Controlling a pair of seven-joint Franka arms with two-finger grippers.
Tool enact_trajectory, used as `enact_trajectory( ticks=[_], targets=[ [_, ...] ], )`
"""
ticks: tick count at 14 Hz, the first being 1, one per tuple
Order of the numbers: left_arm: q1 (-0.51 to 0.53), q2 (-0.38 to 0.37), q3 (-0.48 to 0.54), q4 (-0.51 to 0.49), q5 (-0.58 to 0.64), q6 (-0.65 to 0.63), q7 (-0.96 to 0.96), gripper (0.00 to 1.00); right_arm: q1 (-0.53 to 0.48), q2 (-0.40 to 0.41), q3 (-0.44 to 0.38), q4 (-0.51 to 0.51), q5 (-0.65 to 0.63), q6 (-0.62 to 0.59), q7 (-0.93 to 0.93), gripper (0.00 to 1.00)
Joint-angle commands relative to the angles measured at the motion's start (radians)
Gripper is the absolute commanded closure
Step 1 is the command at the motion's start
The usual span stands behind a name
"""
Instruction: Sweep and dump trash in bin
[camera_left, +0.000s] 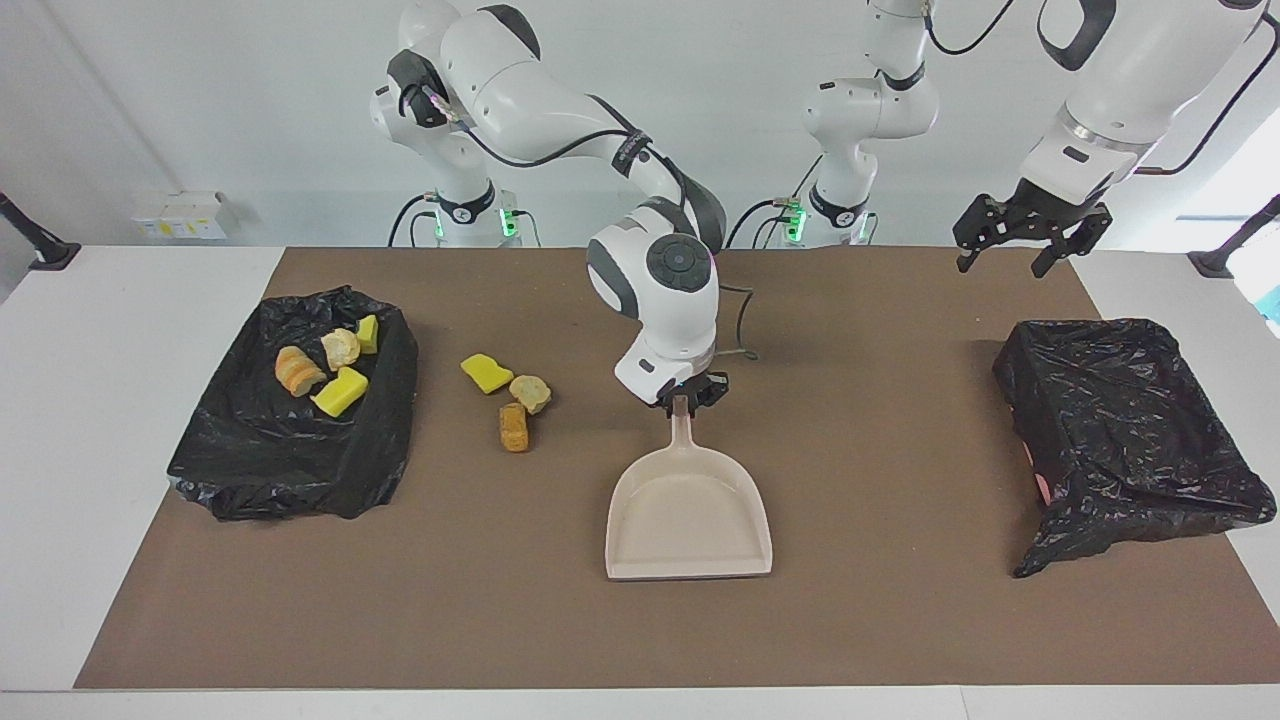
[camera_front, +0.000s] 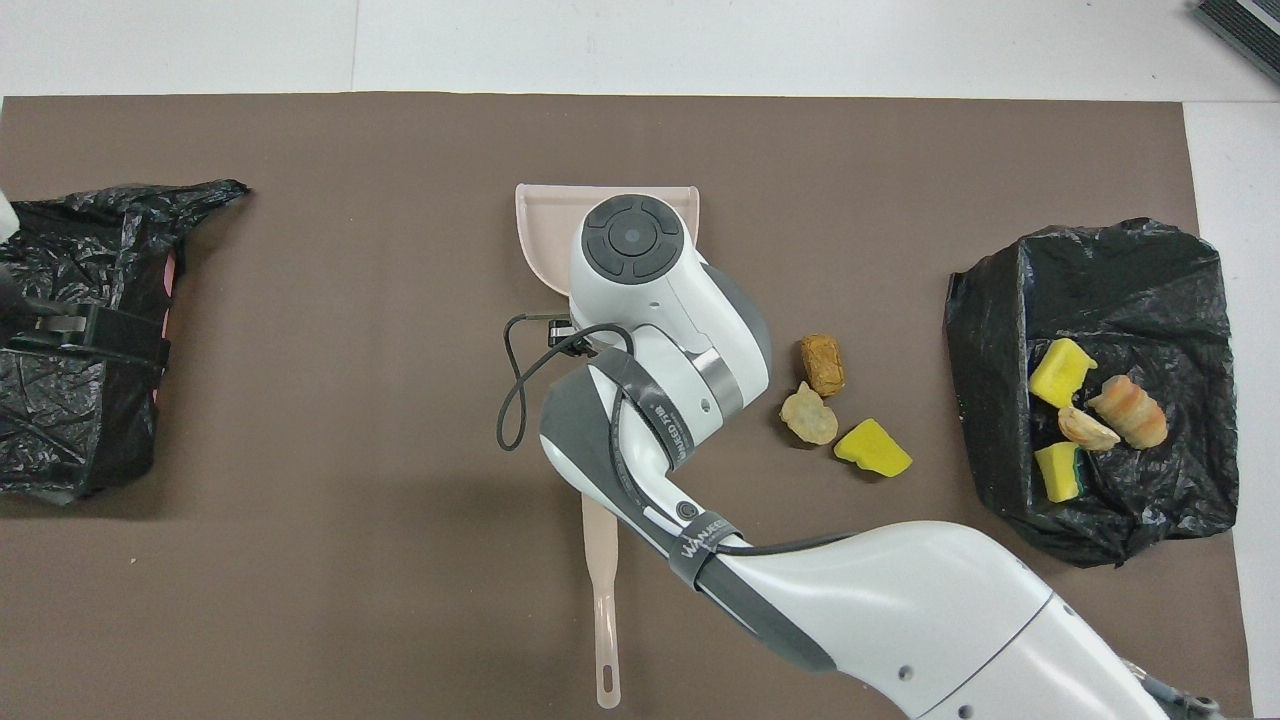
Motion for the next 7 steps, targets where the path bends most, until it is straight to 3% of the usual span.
enact_trajectory(
  ticks=[1,4,7],
  targets=[
    [0.003,-0.011,-0.002,-0.007,0.009,0.008,0.001,0.0,-0.011,-0.021,0.005,-0.02,0.007,0.019,-0.038,0.0],
    [0.007,-0.014,0.0,-0.009,-0.007,0.019,-0.002,0.0,-0.017,-0.073,0.005,-0.023,0.019,-0.035,-0.038,0.0],
    [-0.009,0.001,0.0,-0.015,-0.008,0.06,-0.003,0.0,-0.034,-0.184,0.006,-0.036,0.028,-0.214,-0.072,0.0]
  ],
)
